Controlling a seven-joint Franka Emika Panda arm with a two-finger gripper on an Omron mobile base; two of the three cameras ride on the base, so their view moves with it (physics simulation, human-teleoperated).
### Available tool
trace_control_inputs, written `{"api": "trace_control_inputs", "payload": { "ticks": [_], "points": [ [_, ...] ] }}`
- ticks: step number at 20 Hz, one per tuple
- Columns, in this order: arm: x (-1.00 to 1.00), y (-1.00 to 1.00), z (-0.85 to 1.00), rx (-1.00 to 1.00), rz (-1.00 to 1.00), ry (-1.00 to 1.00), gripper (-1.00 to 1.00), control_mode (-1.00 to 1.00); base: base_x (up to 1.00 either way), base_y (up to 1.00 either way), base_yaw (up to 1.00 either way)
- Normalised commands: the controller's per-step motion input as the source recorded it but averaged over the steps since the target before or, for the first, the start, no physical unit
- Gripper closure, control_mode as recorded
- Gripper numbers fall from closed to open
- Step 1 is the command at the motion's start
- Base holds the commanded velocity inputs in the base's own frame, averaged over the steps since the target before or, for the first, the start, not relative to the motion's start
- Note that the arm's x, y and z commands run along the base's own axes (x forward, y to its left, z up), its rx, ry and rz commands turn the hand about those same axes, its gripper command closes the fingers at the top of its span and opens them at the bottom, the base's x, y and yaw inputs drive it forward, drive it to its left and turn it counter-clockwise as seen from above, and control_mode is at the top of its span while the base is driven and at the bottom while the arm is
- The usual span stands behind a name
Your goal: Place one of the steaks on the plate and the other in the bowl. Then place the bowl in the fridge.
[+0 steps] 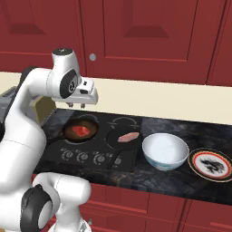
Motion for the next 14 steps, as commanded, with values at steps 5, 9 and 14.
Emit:
{"api": "trace_control_inputs", "payload": {
  "ticks": [5, 9, 14],
  "points": [
    [0.0, -0.06, -0.18, 0.0, -0.02, 0.0, -1.0, -1.0, 0.0, 0.0, 0.0],
    [-0.02, -0.35, -0.19, 0.01, -0.01, 0.0, -1.0, -1.0, 0.0, 0.0, 0.0],
    [0.0, -0.43, -0.3, 0.05, -0.17, 0.0, -1.0, -1.0, 0.0, 0.0, 0.0]
  ]
}}
